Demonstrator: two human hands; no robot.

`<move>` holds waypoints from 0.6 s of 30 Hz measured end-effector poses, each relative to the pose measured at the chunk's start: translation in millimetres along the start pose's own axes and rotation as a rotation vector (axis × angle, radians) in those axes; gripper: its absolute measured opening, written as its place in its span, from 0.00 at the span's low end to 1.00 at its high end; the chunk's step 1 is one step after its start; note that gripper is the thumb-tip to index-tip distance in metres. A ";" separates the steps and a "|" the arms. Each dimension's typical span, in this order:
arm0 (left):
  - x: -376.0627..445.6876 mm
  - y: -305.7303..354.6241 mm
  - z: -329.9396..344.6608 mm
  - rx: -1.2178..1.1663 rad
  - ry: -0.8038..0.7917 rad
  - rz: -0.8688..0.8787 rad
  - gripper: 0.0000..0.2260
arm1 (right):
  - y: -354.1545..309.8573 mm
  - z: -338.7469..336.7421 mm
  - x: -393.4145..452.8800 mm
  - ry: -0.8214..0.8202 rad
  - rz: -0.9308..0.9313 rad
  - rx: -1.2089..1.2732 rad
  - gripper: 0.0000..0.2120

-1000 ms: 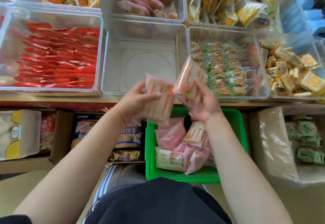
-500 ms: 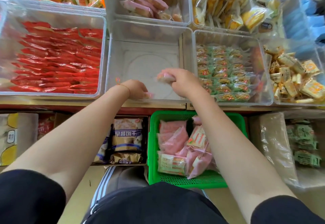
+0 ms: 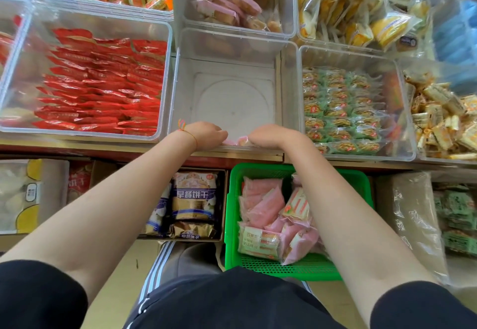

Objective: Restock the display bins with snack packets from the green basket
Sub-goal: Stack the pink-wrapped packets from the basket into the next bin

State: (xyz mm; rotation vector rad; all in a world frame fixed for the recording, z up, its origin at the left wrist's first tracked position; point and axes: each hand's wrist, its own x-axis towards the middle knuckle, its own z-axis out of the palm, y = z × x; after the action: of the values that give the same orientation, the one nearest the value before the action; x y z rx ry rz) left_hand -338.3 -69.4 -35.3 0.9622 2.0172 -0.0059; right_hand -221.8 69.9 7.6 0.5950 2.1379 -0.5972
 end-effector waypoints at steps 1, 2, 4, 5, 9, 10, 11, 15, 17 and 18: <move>-1.1 0.4 1.2 -0.004 0.013 0.004 0.18 | 1.7 0.1 -3.4 0.039 0.007 0.016 0.14; -1.6 1.1 2.4 -0.014 0.020 0.002 0.18 | 2.4 0.9 -5.8 0.073 0.012 0.043 0.14; -1.9 1.3 4.7 -0.008 0.045 0.008 0.18 | 1.8 2.2 -10.7 0.081 0.023 0.111 0.12; -4.1 2.5 5.1 -0.004 0.062 0.007 0.18 | -1.2 3.2 -10.8 0.062 0.001 0.104 0.14; -10.5 7.4 6.8 0.015 0.201 0.004 0.17 | 3.4 8.2 -4.4 0.166 -0.023 0.096 0.15; -15.9 11.7 6.5 -0.013 0.307 0.049 0.16 | 7.7 9.4 -7.1 0.273 -0.042 0.171 0.14; -24.1 18.7 6.5 -0.075 0.439 0.114 0.15 | 13.4 12.7 -10.9 0.415 -0.073 0.272 0.14; -65.3 61.8 20.3 -0.396 0.672 0.308 0.14 | 32.6 38.8 -50.5 0.903 -0.205 0.576 0.11; -70.6 75.3 40.3 -0.415 0.453 0.336 0.15 | 45.0 61.0 -63.6 0.977 -0.202 0.670 0.12; -67.9 78.0 52.5 -0.387 0.332 0.311 0.15 | 52.7 75.3 -64.6 0.949 -0.159 0.706 0.12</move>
State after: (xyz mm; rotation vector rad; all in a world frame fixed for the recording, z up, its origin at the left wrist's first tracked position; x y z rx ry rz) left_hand -230.5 -75.3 6.9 1.0597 2.0319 0.7297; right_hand -110.8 52.6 7.1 1.2895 2.8411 -1.3905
